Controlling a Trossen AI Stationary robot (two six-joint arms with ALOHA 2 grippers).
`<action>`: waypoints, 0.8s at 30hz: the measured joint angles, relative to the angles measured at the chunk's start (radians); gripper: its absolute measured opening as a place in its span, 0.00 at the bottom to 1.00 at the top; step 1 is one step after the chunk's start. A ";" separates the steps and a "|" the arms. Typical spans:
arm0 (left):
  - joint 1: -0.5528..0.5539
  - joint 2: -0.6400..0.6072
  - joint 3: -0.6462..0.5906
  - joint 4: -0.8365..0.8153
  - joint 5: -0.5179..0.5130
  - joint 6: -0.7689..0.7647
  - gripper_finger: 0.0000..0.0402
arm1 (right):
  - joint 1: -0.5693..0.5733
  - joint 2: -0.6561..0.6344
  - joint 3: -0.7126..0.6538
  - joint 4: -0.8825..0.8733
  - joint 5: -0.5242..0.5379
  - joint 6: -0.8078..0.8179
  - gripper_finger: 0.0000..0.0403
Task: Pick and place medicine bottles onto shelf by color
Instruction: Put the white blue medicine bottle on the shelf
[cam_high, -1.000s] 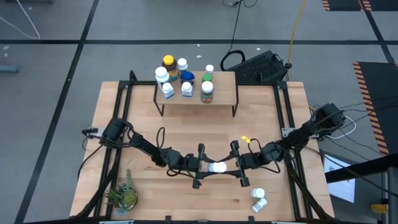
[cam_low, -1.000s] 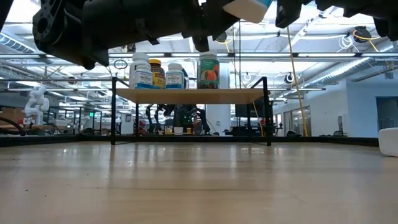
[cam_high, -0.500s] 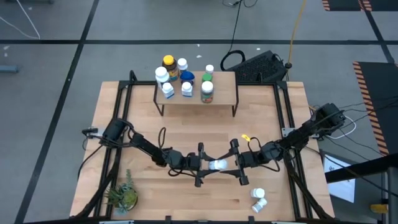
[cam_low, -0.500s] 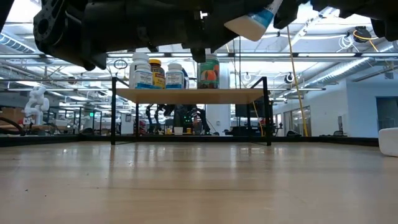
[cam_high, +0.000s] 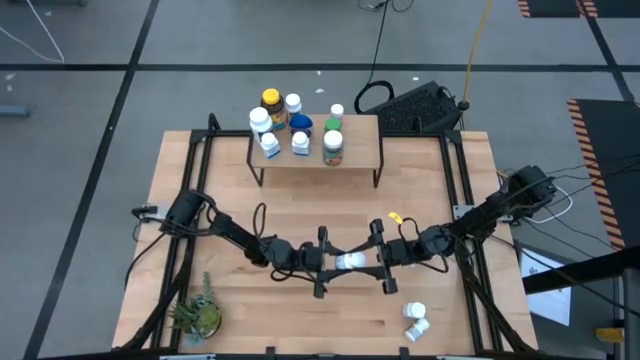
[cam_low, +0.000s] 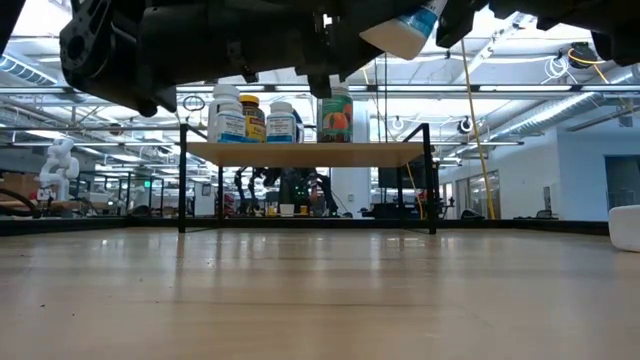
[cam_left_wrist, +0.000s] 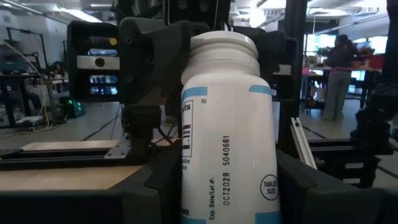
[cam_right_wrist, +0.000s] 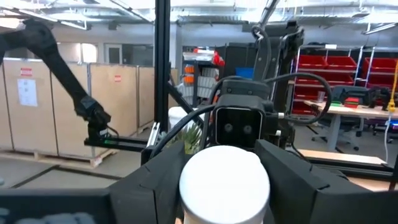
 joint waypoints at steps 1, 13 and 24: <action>0.002 0.000 0.000 0.002 -0.001 0.000 0.42 | -0.003 0.000 0.000 -0.001 0.000 0.002 0.46; 0.011 0.000 0.000 -0.029 0.003 -0.083 0.43 | -0.014 0.002 -0.002 -0.027 0.044 0.041 0.40; 0.078 -0.093 0.004 -0.352 0.007 -0.372 0.65 | -0.081 -0.076 -0.004 -0.184 0.055 0.048 0.41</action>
